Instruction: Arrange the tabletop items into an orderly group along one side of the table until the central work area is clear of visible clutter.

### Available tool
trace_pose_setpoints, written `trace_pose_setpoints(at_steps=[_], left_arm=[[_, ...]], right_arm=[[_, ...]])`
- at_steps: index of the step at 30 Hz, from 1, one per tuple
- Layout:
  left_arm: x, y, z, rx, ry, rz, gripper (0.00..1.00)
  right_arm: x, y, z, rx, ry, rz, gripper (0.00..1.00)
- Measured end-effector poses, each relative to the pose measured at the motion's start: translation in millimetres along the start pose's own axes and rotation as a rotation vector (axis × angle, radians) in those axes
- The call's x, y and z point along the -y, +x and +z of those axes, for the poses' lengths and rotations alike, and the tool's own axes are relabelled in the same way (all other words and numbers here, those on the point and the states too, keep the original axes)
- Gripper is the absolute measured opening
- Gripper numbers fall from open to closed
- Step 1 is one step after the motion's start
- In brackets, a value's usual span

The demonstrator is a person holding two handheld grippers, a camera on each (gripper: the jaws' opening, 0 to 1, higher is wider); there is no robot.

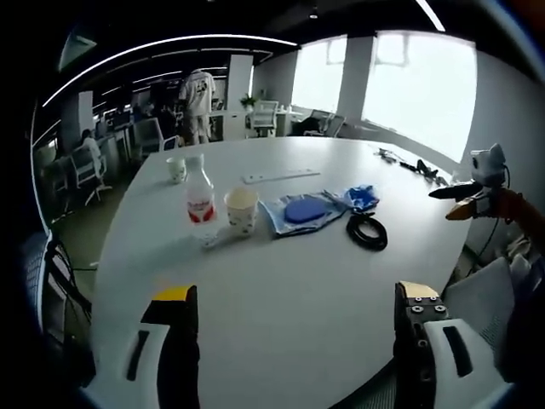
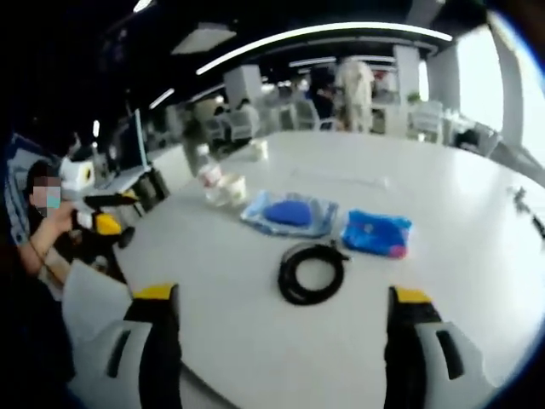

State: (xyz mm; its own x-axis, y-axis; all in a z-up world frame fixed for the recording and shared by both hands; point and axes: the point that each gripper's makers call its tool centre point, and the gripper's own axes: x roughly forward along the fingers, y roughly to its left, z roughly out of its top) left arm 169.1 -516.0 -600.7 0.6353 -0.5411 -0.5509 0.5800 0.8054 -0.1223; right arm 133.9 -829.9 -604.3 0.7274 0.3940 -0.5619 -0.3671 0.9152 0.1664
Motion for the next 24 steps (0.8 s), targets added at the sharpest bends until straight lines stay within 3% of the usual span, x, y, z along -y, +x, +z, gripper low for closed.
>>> trace_pose_setpoints(at_steps=[10,17,24], left_arm=[[-7.5,-9,-2.6,0.005,-0.023,0.033,0.94],[-7.2,-12,-4.5,0.001,-0.021,0.032,0.93],[-6.9,-13,-5.0,0.001,-0.02,0.029,0.94]], right_arm=[[-1,-8,-17.6,-0.036,-0.001,-0.033,0.98],[-3,-9,-22.4,-0.033,0.032,-0.032,0.98],[-7,-9,-21.0,-0.041,0.003,-0.031,0.98]])
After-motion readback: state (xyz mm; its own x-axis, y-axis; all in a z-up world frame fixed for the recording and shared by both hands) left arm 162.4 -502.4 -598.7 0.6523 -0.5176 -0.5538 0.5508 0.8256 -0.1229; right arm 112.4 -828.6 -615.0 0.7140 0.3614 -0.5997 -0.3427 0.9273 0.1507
